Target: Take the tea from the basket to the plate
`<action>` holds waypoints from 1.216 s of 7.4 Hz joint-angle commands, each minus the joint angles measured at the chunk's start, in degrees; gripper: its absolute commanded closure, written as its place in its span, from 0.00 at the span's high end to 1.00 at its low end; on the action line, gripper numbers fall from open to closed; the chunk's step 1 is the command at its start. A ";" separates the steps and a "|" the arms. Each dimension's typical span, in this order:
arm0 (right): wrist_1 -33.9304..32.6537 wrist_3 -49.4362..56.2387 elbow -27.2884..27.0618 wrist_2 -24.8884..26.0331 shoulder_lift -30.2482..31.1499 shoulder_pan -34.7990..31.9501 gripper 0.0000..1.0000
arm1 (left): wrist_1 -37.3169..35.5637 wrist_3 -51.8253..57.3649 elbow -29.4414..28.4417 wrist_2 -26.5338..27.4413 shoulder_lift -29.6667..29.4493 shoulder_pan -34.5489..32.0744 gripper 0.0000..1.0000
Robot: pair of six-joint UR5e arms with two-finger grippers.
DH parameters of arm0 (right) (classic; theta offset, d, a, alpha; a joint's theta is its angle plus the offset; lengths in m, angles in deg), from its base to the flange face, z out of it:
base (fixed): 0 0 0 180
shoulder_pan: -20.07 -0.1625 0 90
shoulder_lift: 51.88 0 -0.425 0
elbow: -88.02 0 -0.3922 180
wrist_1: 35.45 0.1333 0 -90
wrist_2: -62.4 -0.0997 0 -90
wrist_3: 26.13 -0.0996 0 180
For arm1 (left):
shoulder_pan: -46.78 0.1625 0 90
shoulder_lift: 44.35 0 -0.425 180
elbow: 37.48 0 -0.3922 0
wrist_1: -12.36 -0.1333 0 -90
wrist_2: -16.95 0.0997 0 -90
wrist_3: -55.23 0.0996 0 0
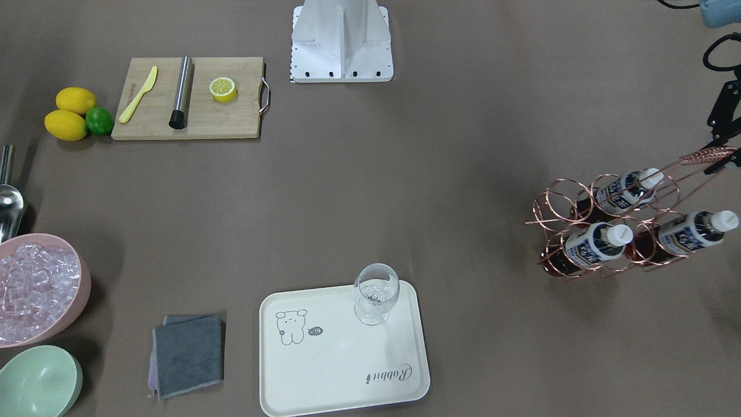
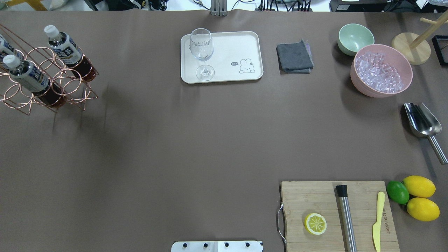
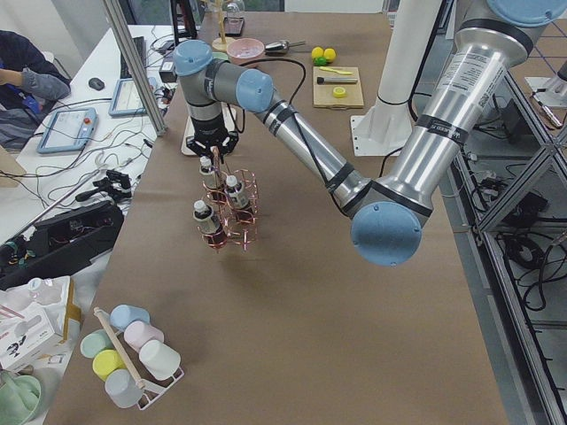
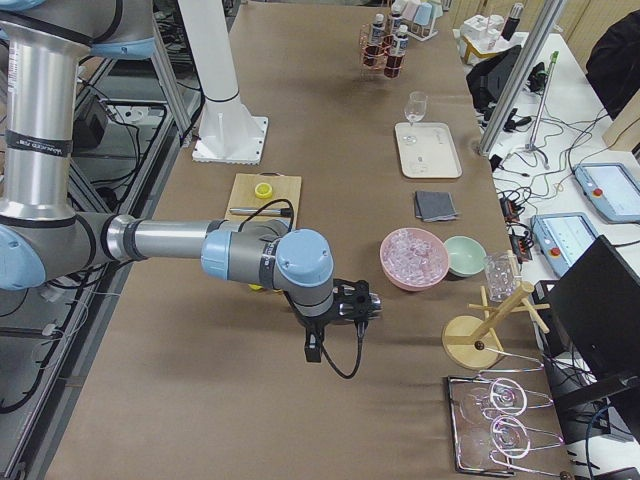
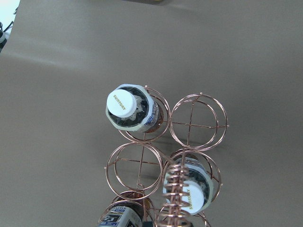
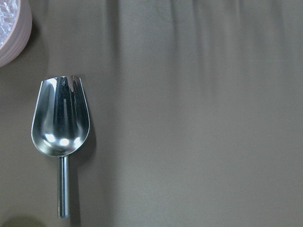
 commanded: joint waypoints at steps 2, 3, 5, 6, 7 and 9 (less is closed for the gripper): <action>0.00 0.03 -0.26 -0.09 0.09 -0.09 1.00 | 4.03 -1.72 0.41 0.22 -4.46 5.50 0.00; 0.00 0.03 -0.44 0.00 0.18 -0.18 1.00 | 5.96 -1.90 0.41 0.13 -5.78 7.60 0.00; 0.00 0.03 -0.44 -0.09 0.18 -0.35 1.00 | 11.85 -19.43 1.28 -1.00 -8.16 11.56 0.00; 0.00 0.03 -0.44 -0.09 0.18 -0.35 1.00 | 13.26 -26.26 1.64 -2.40 -9.04 13.32 0.00; 0.00 0.03 -0.44 0.00 0.09 -0.35 1.00 | 16.15 -26.42 1.73 -2.42 -9.92 15.08 0.00; 0.00 0.03 -0.53 0.00 0.00 -0.35 1.00 | 19.95 -30.60 1.99 -1.28 -12.72 18.51 0.00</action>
